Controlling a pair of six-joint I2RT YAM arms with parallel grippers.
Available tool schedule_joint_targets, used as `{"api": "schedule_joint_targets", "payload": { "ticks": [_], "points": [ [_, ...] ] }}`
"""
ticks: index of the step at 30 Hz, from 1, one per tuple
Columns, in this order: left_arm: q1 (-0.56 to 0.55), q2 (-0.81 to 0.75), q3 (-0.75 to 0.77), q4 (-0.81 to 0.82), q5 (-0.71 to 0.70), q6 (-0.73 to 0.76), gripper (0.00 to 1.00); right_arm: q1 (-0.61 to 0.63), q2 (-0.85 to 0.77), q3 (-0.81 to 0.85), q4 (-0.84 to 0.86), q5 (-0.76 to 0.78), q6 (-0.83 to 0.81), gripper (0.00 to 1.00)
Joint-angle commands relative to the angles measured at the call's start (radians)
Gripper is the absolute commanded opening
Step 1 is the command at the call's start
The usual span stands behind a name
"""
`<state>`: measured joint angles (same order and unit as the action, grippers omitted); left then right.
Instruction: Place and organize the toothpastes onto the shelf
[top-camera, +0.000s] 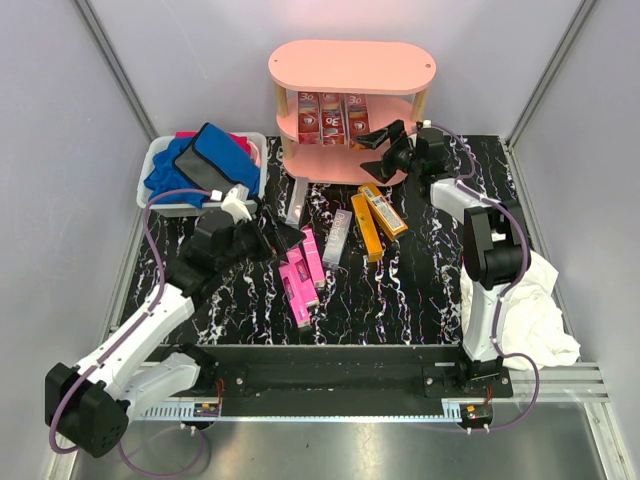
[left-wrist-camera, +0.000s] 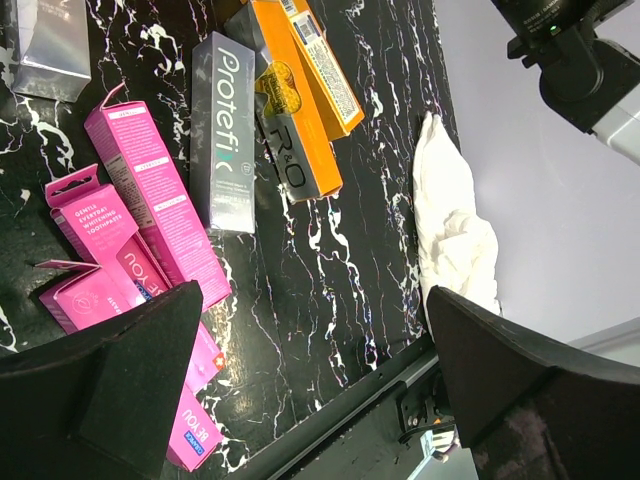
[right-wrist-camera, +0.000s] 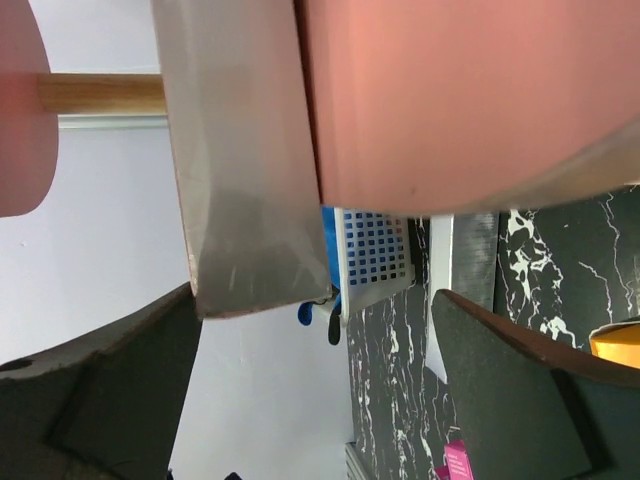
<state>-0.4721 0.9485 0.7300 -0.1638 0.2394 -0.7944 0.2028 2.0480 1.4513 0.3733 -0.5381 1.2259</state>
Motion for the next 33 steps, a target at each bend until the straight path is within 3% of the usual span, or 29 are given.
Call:
{"api": "schedule_joint_targets", "payload": {
  "ticks": [1,12,16,23,33],
  "points": [
    [0.004,-0.024,-0.009,0.052,0.028,-0.012,0.99,0.006,-0.106,-0.025,0.006,0.010,-0.022,1.00],
    [0.004,-0.040,-0.027,0.052,0.020,-0.009,0.99,0.007,-0.190,-0.098,0.061,-0.016,-0.014,1.00],
    [0.004,-0.034,-0.035,0.041,0.021,0.006,0.99,0.006,-0.273,-0.205,0.047,0.004,-0.048,1.00],
    [0.004,-0.002,-0.011,-0.039,-0.005,0.070,0.99,0.006,-0.513,-0.403,-0.034,0.067,-0.141,1.00],
    [0.003,0.079,0.043,-0.215,-0.041,0.169,0.99,0.006,-0.926,-0.653,-0.352,0.216,-0.298,1.00]
  ]
}}
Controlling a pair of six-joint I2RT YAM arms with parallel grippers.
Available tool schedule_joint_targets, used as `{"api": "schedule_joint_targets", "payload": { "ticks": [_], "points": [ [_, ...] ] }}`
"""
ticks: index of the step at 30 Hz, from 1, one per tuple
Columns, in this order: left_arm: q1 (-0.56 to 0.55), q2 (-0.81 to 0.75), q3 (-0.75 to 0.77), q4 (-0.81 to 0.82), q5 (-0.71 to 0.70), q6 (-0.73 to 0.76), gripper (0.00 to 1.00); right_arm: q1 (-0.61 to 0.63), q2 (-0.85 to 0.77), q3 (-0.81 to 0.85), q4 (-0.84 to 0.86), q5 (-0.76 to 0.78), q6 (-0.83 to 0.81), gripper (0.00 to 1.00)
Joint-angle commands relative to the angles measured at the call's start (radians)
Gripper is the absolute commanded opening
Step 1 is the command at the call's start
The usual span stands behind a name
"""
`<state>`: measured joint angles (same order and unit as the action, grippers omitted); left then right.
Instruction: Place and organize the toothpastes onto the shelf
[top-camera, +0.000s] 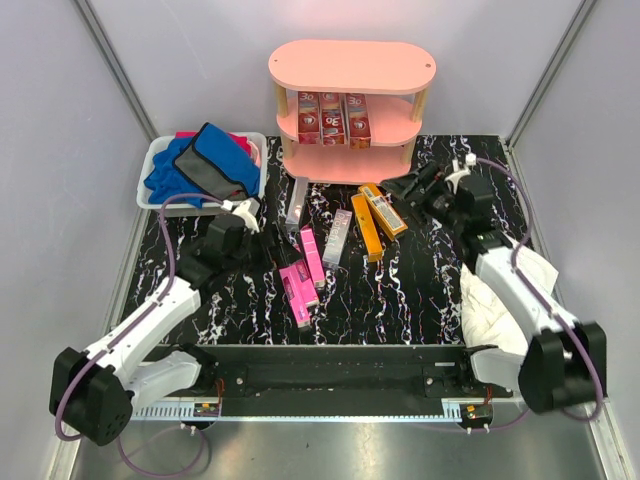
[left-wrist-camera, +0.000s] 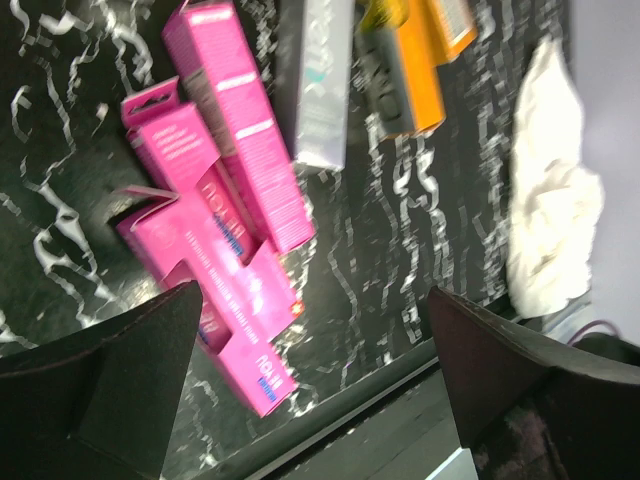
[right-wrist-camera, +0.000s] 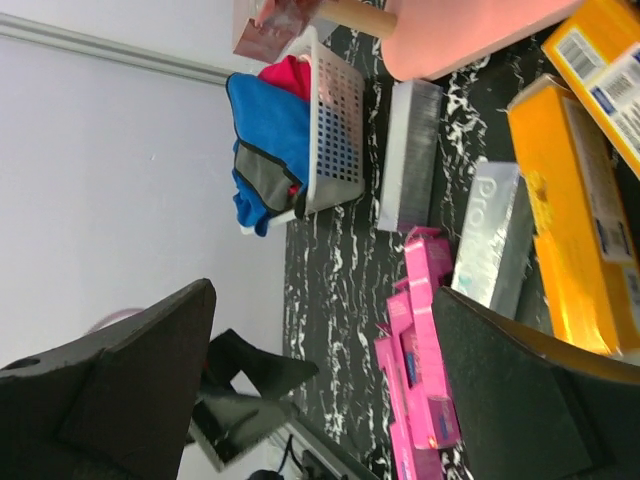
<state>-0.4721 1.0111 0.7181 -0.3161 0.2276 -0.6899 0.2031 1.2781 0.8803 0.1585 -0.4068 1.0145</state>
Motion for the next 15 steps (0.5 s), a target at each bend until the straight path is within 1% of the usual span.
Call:
{"api": "schedule_joint_targets", "payload": {
  "ticks": [1,2,4,8,15],
  "points": [
    [0.003,0.020,0.055,-0.069,-0.039,0.069,0.99,0.007,-0.224,-0.105,-0.154,0.106,-0.088,1.00],
    [0.003,0.021,0.052,-0.077,-0.046,0.067,0.99,0.007,-0.259,-0.130,-0.209,0.123,-0.088,1.00],
    [0.001,0.027,0.041,-0.087,-0.071,0.063,0.99,0.007,-0.342,-0.201,-0.218,0.161,-0.089,1.00],
    [-0.003,0.044,0.011,-0.086,-0.106,0.032,0.99,0.007,-0.385,-0.159,-0.371,0.238,-0.178,1.00],
    [-0.033,0.058,-0.002,-0.081,-0.194,-0.010,0.98,0.007,-0.398,-0.170,-0.389,0.249,-0.203,1.00]
  ]
}}
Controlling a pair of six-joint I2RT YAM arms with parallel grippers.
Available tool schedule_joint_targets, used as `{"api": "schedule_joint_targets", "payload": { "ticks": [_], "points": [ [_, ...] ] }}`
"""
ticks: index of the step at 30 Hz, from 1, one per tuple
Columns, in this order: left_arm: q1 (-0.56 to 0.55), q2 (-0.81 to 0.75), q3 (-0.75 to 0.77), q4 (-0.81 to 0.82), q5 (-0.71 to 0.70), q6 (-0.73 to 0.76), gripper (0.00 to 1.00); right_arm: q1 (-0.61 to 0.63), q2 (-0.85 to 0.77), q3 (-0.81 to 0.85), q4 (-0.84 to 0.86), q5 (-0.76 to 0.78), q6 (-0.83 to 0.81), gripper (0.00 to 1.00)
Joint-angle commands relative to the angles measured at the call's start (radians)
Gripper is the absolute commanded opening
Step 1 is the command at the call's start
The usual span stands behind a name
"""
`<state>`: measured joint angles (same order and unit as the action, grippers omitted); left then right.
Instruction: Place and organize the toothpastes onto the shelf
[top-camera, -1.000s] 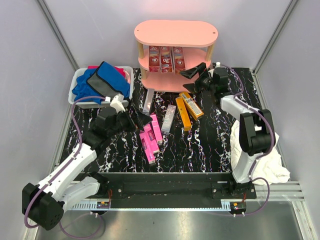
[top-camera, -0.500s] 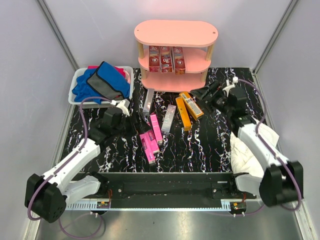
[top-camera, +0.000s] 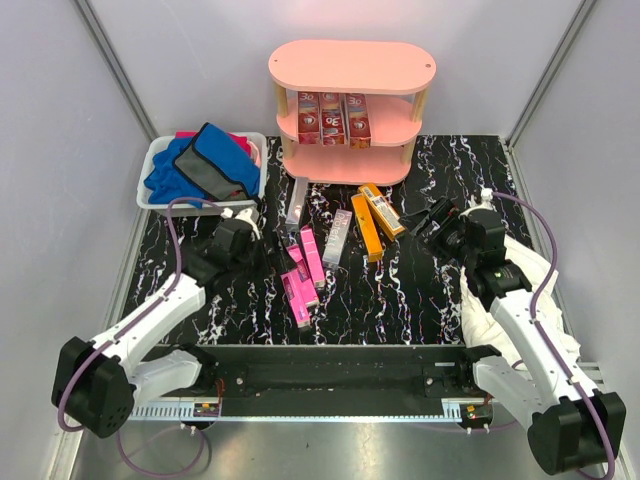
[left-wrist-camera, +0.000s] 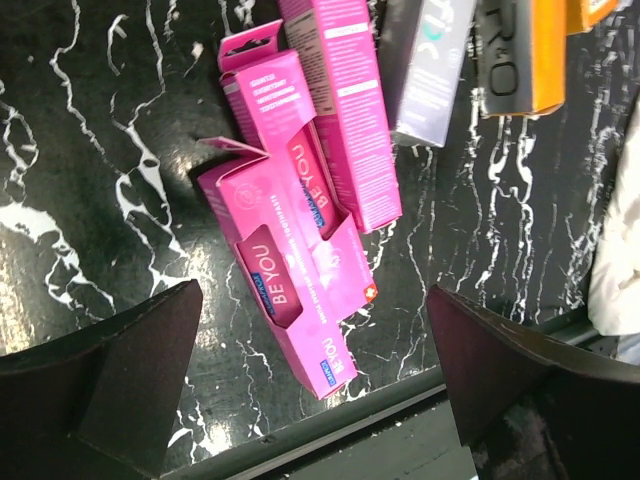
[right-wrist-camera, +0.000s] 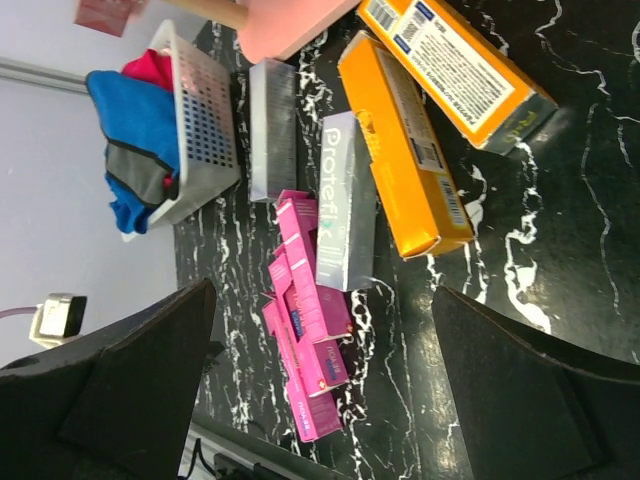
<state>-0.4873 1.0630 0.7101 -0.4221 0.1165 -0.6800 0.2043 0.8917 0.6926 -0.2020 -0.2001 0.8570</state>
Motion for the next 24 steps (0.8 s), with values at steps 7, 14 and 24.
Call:
{"api": "schedule_joint_targets", "payload": {
  "ticks": [7,14,24],
  "points": [
    [-0.092,0.136,0.167,0.019,-0.173,0.052,0.96,0.004,0.026,0.036,-0.034,0.024,-0.064,1.00],
    [-0.195,0.444,0.425,0.016,-0.253,0.154,0.99,0.004,0.059,0.050,-0.036,0.021,-0.062,1.00],
    [-0.218,0.870,0.785,-0.003,-0.247,0.273,0.99,0.004,0.078,0.067,-0.047,0.066,-0.053,1.00]
  ]
}}
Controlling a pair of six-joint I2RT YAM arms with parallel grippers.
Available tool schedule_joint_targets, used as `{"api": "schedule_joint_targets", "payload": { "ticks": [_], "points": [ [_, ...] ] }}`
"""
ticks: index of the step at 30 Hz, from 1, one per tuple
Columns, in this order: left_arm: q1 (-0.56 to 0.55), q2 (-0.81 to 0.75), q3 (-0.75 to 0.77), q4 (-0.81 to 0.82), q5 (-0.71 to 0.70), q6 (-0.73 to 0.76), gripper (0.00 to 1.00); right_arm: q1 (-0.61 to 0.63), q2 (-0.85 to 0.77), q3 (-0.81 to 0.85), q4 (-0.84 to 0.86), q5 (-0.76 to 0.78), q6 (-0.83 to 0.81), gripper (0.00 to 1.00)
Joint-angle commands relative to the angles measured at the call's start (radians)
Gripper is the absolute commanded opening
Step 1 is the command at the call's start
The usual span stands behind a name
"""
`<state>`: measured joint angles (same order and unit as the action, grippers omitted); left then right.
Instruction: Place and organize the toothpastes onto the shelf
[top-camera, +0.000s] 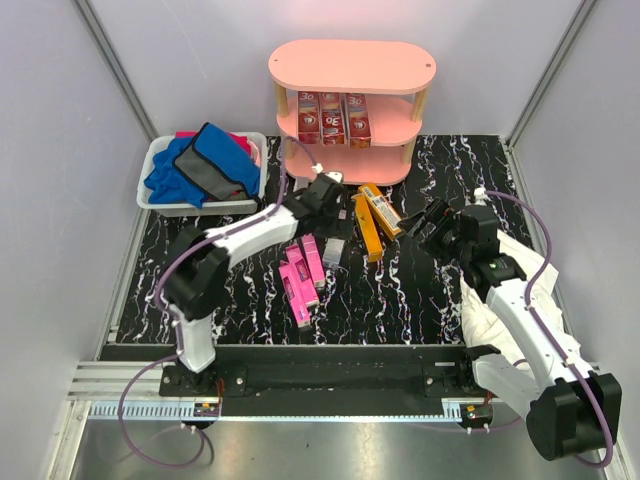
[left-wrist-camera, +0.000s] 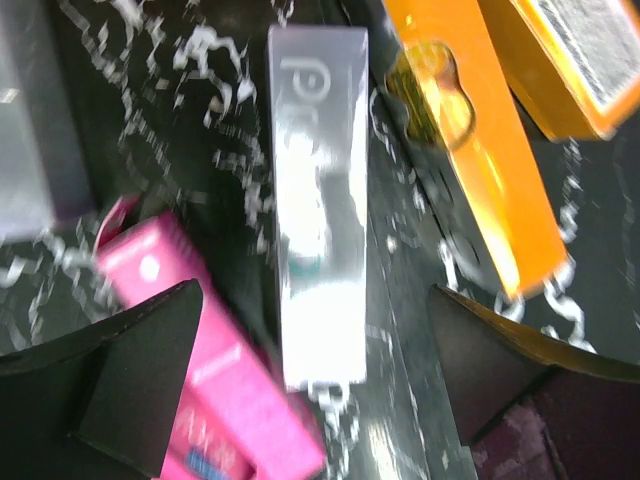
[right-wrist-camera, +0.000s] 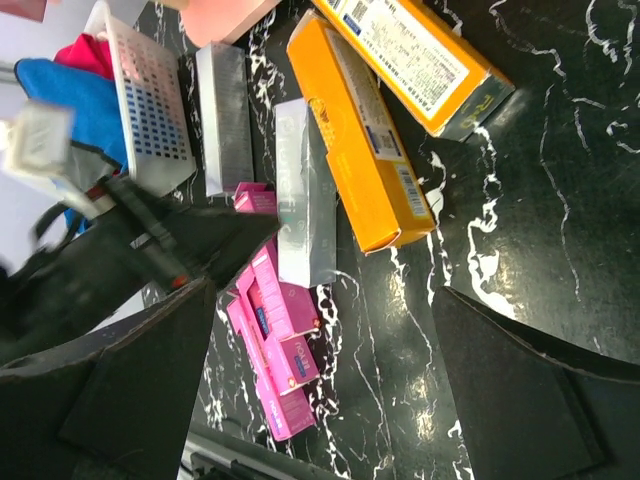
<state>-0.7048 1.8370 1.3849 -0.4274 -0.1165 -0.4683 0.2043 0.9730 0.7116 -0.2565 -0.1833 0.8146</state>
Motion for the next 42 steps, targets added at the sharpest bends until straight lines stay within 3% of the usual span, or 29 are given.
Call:
{"api": "schedule_joint_targets", "payload": {
  "ticks": [1,8,13,16,20,24,28,34,39,42],
  "points": [
    [-0.001,0.119,0.133,-0.002,-0.018,0.065,0.98,0.004,0.000,0.048,0.003,0.056,-0.011,1.00],
    [-0.007,0.252,0.226,-0.025,-0.051,0.083,0.97,0.006,0.035,0.074,-0.020,0.085,-0.003,1.00],
    [-0.010,0.291,0.258,-0.043,-0.106,0.076,0.91,0.004,0.049,0.077,-0.024,0.077,0.003,0.98],
    [-0.009,0.329,0.296,-0.082,-0.130,0.068,0.84,0.004,0.036,0.074,-0.023,0.070,-0.011,0.98],
    [-0.009,0.340,0.322,-0.111,-0.123,0.069,0.58,0.004,0.013,0.072,-0.023,0.068,-0.020,0.98],
    [-0.007,0.320,0.310,-0.102,-0.095,0.056,0.49,0.006,-0.002,0.074,-0.017,0.042,-0.022,0.98],
    [-0.005,0.243,0.276,-0.061,-0.049,0.022,0.49,0.004,-0.011,0.071,0.014,-0.034,-0.057,1.00],
    [0.028,0.000,0.071,0.102,0.078,-0.088,0.49,0.009,-0.069,0.060,0.059,-0.091,-0.064,1.00],
    [0.123,-0.250,-0.231,0.352,0.238,-0.292,0.48,0.168,-0.091,0.089,0.089,-0.018,-0.107,1.00],
    [0.163,-0.361,-0.325,0.476,0.288,-0.395,0.48,0.278,-0.054,0.124,0.088,0.059,-0.138,1.00]
  ]
}}
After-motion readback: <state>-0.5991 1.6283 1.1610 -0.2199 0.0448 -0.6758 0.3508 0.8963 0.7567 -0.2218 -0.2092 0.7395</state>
